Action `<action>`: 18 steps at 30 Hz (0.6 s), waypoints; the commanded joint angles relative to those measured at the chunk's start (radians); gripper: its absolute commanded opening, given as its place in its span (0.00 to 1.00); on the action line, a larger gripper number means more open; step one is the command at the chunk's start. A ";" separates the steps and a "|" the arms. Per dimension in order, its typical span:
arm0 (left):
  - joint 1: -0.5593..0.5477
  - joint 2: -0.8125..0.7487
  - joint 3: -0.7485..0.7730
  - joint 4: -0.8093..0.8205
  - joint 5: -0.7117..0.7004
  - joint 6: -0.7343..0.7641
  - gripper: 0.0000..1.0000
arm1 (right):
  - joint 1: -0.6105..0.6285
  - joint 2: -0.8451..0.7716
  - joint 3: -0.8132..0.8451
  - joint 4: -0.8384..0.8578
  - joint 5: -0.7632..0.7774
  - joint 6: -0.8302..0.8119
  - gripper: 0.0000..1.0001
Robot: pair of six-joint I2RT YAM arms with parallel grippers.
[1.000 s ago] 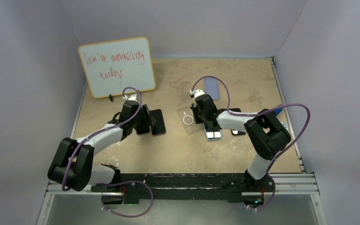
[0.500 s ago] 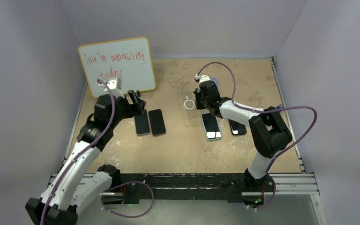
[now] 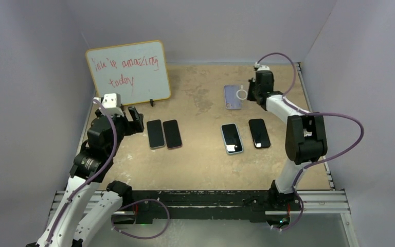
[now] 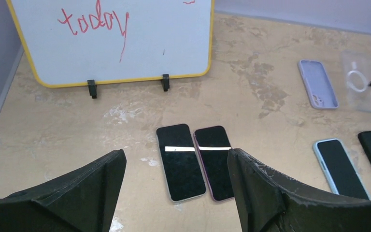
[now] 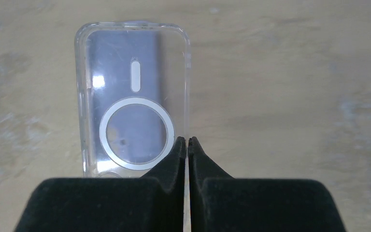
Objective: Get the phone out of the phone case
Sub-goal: Pick up the phone case from the center of the board, then place the phone case at the center of the board.
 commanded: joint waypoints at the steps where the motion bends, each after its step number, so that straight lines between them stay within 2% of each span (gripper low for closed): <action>1: -0.003 -0.027 -0.014 -0.003 -0.027 0.050 0.80 | -0.105 0.016 0.049 -0.031 -0.003 -0.069 0.00; 7: -0.046 -0.066 -0.020 -0.021 -0.080 0.050 0.80 | -0.199 0.145 0.139 -0.082 -0.045 -0.159 0.00; 18: -0.056 -0.075 -0.025 -0.016 -0.084 0.050 0.80 | -0.204 0.296 0.280 -0.135 -0.142 -0.262 0.00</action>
